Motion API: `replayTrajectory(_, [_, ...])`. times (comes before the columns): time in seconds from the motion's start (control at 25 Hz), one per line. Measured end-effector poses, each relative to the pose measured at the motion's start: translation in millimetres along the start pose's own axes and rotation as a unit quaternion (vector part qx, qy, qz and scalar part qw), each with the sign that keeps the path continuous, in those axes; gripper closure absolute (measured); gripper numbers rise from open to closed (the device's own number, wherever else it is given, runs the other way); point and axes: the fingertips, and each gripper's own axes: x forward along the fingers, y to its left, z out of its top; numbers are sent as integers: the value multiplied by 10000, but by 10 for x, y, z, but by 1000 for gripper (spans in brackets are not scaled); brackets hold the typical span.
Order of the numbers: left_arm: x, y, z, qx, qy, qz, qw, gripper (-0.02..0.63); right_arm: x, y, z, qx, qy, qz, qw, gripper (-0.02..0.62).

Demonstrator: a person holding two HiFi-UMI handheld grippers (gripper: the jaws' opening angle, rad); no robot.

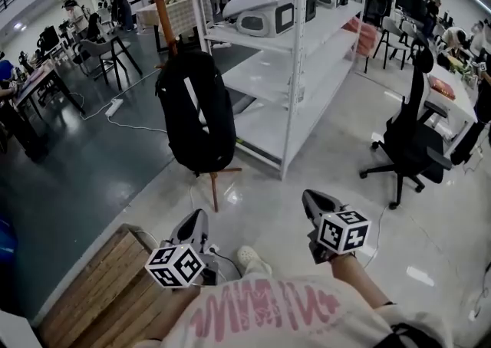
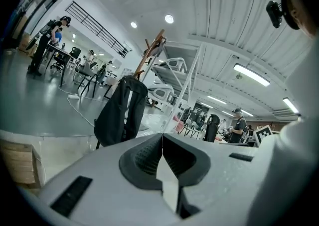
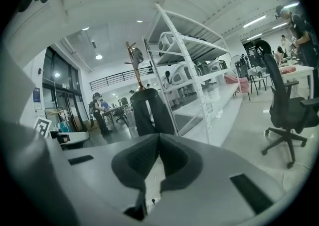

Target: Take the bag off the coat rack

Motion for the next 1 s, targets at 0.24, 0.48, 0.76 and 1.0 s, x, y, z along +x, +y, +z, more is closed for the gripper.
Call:
replayTrajectory(0.24, [490, 237, 212, -55, -41, 41, 10000, 601, 490, -122, 263, -66, 24, 50, 10000, 589])
replayTrajectory(0.48, [1018, 400, 683, 14, -217, -6, 9998, 601, 1052, -183, 702, -75, -26, 170, 9998, 589])
replayTrajectory(0.76, [1558, 674, 1128, 92, -391, 27, 9992, 601, 1718, -243, 1166, -133, -193, 337, 9992, 589])
replayTrajectory(1.0, [1878, 990, 1444, 68, -567, 149, 9983, 601, 2246, -236, 1478, -100, -426, 552, 9975, 589])
